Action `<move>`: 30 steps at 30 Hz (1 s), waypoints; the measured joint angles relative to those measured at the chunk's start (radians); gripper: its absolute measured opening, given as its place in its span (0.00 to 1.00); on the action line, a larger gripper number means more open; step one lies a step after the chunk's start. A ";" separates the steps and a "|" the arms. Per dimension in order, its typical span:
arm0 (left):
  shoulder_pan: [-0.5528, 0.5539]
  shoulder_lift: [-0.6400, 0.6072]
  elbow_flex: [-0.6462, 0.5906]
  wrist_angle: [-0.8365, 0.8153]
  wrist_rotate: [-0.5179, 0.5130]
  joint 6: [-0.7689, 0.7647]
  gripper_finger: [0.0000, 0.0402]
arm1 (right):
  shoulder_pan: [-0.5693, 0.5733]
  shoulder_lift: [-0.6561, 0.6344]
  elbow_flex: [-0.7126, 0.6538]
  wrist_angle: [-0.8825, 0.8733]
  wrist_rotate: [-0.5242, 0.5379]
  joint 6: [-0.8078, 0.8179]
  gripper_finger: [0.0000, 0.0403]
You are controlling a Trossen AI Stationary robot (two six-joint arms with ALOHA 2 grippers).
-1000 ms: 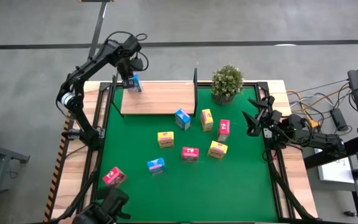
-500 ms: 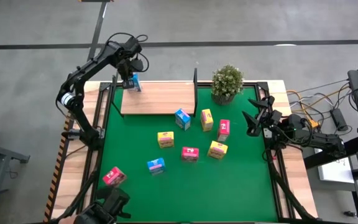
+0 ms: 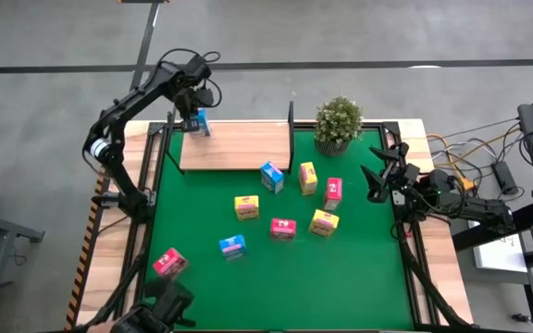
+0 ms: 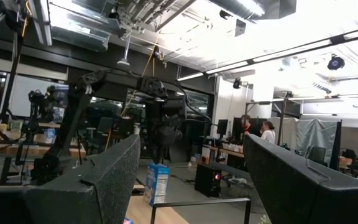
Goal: Stack cereal on shelf
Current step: Put the left blue cereal box on the shelf
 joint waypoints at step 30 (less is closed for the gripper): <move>-0.059 -0.053 -0.193 0.065 0.002 -0.184 0.00 | 0.000 0.000 0.000 0.001 0.000 -0.008 0.68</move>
